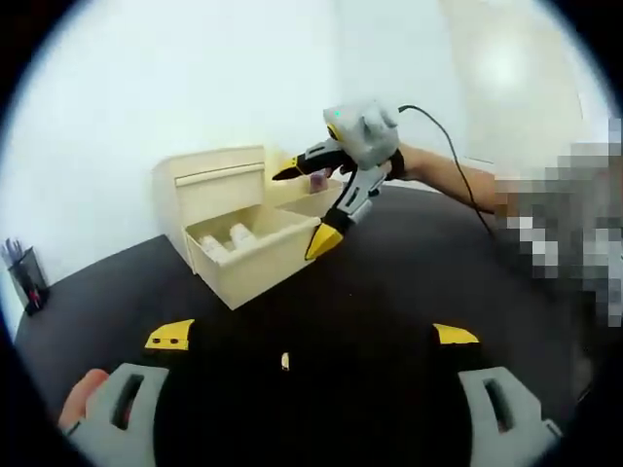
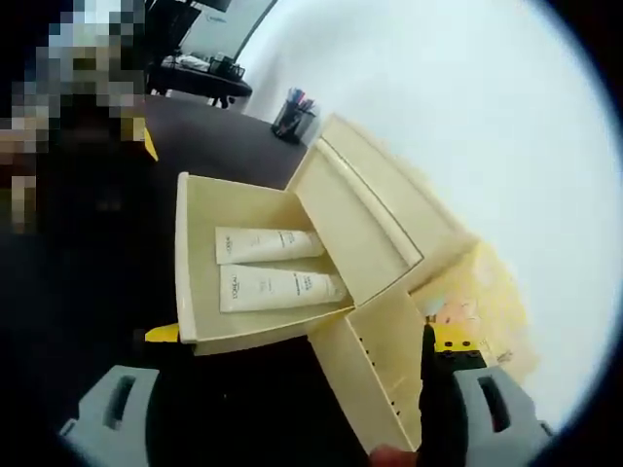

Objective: Open the drawer, pick up the cosmetic bottles from the table one by one, place them into the drawer, release the gripper, close the drawer, and move the gripper away

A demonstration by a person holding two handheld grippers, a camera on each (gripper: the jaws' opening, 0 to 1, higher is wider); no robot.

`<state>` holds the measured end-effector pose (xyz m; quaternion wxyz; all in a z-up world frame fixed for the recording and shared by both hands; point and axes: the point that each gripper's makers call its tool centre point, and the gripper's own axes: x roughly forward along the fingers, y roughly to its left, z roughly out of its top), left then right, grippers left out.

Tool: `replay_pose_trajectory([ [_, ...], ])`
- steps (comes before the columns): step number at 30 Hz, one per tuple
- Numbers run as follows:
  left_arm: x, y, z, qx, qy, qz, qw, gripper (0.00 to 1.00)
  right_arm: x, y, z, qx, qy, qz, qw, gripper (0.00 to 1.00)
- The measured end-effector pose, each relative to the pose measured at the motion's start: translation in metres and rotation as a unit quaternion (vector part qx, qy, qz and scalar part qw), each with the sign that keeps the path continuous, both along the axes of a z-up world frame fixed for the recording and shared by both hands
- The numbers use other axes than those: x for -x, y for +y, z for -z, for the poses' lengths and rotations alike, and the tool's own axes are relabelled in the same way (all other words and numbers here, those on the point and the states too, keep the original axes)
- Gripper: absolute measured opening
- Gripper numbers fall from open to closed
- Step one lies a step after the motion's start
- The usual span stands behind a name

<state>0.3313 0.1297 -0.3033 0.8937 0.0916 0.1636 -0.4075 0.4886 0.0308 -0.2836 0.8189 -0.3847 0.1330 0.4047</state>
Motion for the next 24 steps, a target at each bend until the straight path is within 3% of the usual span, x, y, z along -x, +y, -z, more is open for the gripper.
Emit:
replay_pose_trajectory([
  [19,0.000,0.001,0.002,-0.004,0.001,0.000,1.0000,0.96,-0.008,-0.002,0.000,-0.008,0.005,0.007,0.9999,0.93],
  [24,-0.001,0.004,0.001,-0.005,0.002,0.001,1.0000,0.96,-0.013,-0.003,-0.003,-0.007,-0.010,0.013,0.9998,0.93],
])
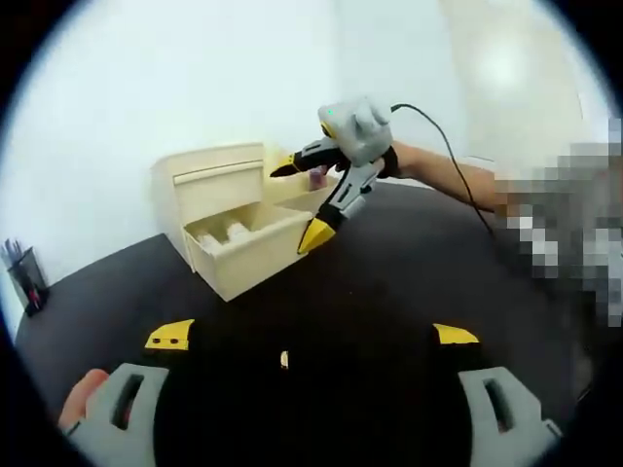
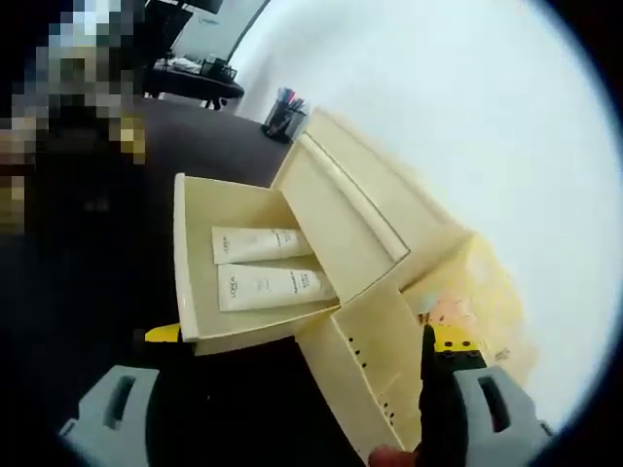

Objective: Open the drawer, pick up the cosmetic bottles from the table one by one, place them into the drawer, release the gripper, close the drawer, and move the gripper away

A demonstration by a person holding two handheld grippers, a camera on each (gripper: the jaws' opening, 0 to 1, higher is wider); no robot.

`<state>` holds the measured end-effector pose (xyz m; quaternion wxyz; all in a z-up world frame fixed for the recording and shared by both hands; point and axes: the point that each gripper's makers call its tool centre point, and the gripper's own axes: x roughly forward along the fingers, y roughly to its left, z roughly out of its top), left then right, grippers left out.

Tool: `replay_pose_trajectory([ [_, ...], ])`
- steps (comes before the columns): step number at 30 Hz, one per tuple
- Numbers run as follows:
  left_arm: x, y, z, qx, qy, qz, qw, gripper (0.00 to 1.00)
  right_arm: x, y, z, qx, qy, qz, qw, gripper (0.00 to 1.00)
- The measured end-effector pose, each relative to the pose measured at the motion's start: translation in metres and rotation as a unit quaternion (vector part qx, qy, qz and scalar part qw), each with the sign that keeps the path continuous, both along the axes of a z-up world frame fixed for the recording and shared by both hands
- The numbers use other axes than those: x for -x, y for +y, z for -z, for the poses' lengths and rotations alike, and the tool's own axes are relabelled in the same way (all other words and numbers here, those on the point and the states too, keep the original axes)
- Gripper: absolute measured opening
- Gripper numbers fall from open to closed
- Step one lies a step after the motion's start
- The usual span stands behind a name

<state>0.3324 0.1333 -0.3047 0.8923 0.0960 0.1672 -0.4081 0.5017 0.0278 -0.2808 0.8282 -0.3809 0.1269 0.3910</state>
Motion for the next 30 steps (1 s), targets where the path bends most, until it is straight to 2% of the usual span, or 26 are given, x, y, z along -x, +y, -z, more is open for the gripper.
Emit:
replay_pose_trajectory([
  [14,0.001,0.000,0.002,-0.005,0.002,0.000,1.0000,0.96,-0.013,-0.004,-0.004,-0.009,-0.025,0.015,0.9995,0.93],
  [30,0.003,-0.004,0.002,-0.004,0.003,0.003,1.0000,0.96,-0.021,-0.005,-0.004,-0.017,-0.029,0.024,0.9992,0.92],
])
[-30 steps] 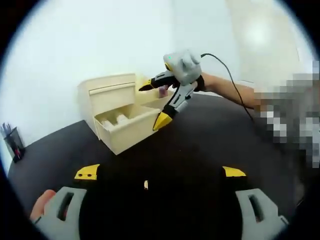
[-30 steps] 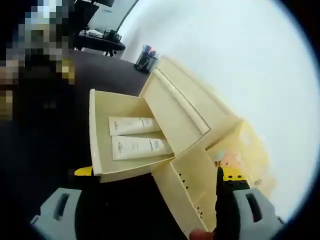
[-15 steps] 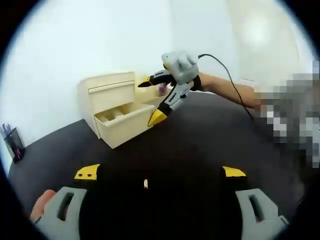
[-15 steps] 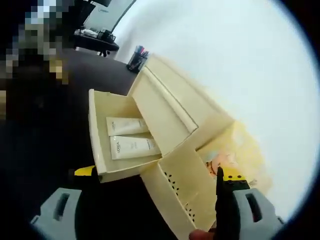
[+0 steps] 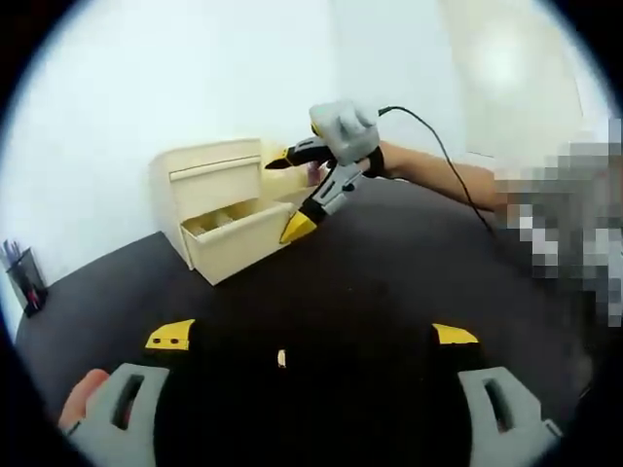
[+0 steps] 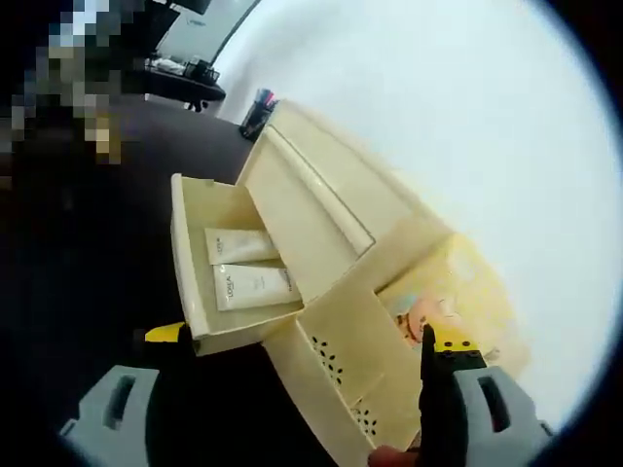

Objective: Open the drawer, pick up the cosmetic bottles from the table one by one, place them into the drawer, release the gripper, close the drawer, and move the gripper away

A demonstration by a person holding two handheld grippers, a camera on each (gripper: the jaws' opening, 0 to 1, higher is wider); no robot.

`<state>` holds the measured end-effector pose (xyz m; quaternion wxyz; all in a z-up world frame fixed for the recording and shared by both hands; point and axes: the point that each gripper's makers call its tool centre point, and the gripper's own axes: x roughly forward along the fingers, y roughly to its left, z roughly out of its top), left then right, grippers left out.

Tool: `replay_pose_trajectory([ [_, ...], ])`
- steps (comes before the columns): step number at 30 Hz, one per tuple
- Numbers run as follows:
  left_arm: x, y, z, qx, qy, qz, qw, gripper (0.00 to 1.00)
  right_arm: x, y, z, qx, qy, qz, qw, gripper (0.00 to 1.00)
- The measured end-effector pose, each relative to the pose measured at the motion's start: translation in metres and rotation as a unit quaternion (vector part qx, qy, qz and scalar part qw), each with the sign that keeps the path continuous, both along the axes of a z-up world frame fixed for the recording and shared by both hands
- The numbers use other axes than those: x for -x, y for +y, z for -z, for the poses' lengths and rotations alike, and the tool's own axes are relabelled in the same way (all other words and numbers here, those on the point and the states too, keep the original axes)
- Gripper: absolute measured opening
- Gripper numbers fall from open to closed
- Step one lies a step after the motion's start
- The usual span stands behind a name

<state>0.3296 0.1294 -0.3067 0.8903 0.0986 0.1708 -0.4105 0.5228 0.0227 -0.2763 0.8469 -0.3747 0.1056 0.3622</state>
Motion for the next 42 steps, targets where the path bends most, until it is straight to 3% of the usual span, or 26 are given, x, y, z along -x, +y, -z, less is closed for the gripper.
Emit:
replay_pose_trajectory([
  [42,-0.001,0.002,0.003,-0.006,0.003,-0.001,1.0000,0.95,-0.025,-0.004,0.000,-0.016,-0.006,0.027,0.9995,0.93],
])
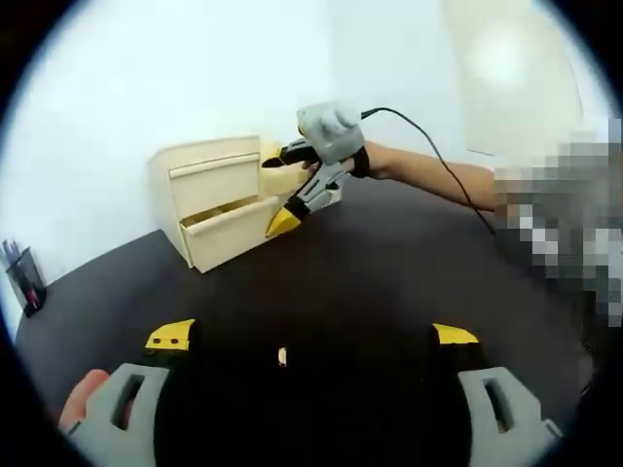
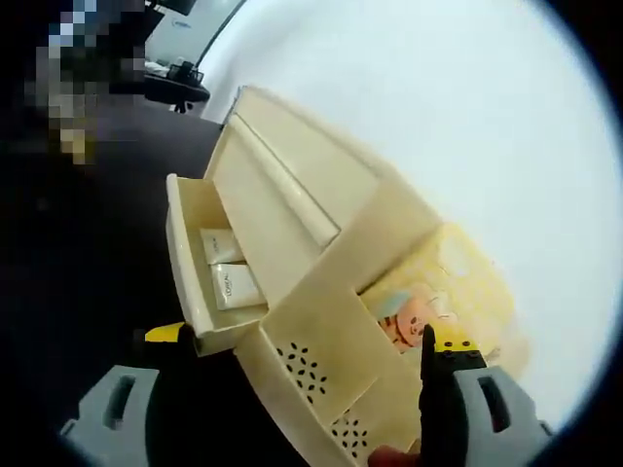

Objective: Open the drawer, pick up the cosmetic bottles from the table one by one, place them into the drawer, release the gripper, close the drawer, and move the gripper away

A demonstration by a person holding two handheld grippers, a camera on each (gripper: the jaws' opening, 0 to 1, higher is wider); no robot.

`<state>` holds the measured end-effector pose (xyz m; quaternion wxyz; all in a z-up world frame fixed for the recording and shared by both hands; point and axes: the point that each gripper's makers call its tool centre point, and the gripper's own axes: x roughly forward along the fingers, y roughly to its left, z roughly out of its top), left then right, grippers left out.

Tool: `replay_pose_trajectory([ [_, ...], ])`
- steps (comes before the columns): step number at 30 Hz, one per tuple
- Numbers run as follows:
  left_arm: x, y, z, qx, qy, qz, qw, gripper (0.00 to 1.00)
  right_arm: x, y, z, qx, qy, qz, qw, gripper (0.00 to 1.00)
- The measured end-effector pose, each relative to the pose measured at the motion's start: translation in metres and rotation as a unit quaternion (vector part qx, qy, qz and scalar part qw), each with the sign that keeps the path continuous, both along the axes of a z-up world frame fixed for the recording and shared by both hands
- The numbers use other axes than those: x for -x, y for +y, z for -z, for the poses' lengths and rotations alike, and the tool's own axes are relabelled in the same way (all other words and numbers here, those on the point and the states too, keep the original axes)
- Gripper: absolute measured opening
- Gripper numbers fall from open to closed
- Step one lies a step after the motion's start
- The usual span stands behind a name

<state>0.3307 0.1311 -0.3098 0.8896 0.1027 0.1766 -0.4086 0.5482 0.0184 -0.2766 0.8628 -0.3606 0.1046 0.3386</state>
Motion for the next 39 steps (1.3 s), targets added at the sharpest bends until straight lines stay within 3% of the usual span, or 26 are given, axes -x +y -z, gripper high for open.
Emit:
replay_pose_trajectory([
  [39,0.007,-0.008,0.009,-0.011,0.002,0.002,0.9999,0.94,-0.027,-0.005,0.002,-0.018,-0.010,0.037,0.9991,0.91],
])
